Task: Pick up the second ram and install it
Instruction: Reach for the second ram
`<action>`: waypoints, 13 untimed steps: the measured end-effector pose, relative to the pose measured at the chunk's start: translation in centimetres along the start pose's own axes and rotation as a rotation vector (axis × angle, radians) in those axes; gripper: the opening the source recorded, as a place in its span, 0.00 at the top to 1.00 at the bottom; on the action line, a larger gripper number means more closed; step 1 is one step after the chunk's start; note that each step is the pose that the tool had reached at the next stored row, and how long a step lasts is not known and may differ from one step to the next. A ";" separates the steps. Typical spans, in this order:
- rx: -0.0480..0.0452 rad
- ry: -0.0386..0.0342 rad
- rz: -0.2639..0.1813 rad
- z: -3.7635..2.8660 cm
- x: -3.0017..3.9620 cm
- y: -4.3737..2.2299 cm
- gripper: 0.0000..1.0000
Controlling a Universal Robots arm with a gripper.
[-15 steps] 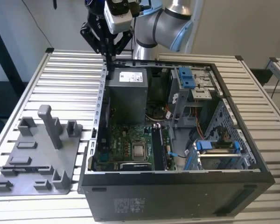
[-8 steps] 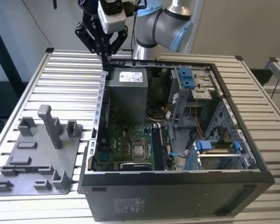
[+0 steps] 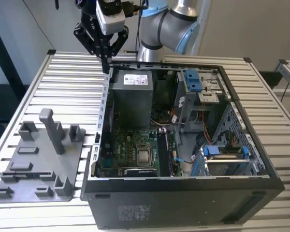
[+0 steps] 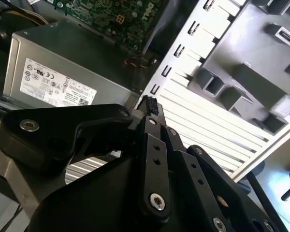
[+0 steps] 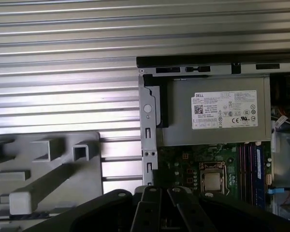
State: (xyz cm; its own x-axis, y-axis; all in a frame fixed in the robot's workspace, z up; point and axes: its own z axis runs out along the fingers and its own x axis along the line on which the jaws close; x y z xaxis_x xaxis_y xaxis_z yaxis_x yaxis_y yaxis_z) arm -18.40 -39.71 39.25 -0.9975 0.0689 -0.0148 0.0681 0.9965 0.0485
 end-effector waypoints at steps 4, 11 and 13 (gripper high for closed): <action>0.0001 0.0012 0.000 -0.01 0.54 -0.04 0.89; 0.0003 0.0041 0.000 -0.02 1.57 -0.11 0.89; 0.0005 0.0082 0.000 -0.02 1.92 -0.13 0.89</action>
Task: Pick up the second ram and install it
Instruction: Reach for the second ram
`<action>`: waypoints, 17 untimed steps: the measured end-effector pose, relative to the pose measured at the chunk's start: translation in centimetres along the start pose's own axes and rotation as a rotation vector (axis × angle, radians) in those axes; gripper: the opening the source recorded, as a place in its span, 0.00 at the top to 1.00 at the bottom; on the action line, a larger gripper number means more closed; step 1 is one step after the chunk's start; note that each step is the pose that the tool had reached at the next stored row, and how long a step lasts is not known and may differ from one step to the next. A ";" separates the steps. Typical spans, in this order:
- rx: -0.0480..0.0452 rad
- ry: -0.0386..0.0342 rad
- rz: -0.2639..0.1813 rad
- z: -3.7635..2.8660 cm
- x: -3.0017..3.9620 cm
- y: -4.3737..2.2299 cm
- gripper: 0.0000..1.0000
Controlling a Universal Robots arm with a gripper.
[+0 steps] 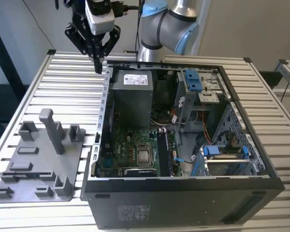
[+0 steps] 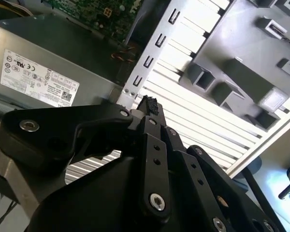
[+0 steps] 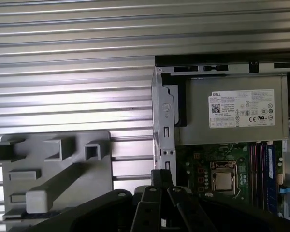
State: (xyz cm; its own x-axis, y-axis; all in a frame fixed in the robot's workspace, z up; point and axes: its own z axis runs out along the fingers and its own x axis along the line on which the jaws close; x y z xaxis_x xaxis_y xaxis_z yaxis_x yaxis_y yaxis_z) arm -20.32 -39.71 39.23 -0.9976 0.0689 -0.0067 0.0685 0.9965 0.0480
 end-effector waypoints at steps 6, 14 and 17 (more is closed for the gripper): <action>0.0004 0.0062 0.000 0.02 0.84 -0.04 0.89; 0.0006 0.0073 0.000 0.00 2.49 -0.14 0.89; 0.0006 0.0074 0.000 -0.01 3.44 -0.21 0.89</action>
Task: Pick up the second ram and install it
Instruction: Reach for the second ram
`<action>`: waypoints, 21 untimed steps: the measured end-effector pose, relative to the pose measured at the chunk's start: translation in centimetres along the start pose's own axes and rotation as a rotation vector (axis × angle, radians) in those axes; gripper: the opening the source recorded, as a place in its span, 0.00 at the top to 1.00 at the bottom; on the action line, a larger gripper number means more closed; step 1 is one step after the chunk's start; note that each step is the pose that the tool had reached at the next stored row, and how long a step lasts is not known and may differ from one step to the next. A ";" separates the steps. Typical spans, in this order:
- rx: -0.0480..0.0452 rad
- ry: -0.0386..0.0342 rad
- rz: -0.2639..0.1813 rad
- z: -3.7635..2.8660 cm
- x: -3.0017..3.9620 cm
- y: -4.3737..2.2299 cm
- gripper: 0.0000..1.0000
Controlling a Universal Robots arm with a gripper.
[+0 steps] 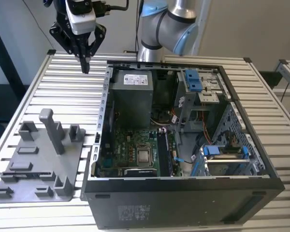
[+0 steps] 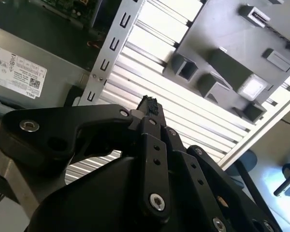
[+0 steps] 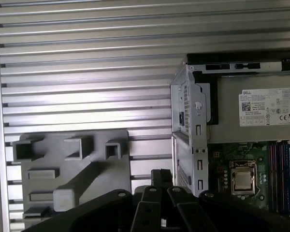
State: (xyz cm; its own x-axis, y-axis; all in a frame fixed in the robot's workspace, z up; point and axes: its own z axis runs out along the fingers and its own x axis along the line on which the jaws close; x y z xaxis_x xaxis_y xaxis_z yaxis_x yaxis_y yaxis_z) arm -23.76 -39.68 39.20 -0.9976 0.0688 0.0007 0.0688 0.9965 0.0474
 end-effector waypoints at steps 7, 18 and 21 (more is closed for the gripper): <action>0.0001 0.0006 0.000 0.05 1.57 -0.09 0.89; 0.0005 0.0052 0.000 0.15 3.85 -0.21 0.89; 0.0006 0.0076 0.000 0.16 4.33 -0.25 0.89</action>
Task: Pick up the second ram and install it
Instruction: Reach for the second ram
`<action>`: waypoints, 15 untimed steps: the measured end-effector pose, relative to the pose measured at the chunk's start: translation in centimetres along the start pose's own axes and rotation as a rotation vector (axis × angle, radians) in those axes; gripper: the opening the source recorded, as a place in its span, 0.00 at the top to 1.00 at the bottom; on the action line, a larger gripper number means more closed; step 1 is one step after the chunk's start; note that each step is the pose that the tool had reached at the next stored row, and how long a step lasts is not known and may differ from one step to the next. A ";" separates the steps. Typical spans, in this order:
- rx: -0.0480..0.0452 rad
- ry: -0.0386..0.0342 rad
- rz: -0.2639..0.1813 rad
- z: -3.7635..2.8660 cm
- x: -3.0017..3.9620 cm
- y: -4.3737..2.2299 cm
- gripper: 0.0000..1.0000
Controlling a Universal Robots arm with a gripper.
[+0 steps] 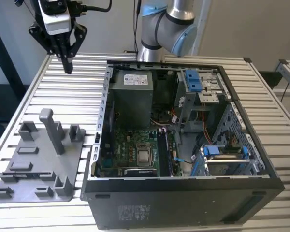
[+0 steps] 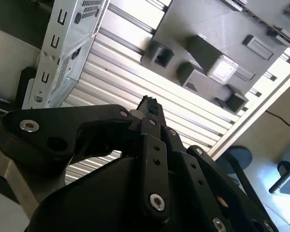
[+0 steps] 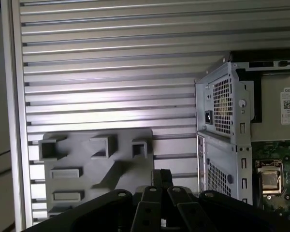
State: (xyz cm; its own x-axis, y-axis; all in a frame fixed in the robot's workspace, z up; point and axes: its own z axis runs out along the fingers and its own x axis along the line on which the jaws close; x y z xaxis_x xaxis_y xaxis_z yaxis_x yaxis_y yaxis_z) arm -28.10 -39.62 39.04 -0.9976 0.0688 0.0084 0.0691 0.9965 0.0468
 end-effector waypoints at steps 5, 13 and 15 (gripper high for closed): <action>0.0002 0.0026 0.000 0.02 0.70 -0.05 0.89; 0.0005 0.0079 -0.001 0.06 1.60 -0.08 0.89; 0.0006 0.0087 -0.002 0.07 1.79 -0.07 0.89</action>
State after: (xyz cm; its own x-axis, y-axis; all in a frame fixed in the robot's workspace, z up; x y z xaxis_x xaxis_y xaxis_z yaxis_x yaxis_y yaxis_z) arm -29.88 -39.56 38.97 -0.9976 0.0665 0.0170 0.0672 0.9967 0.0463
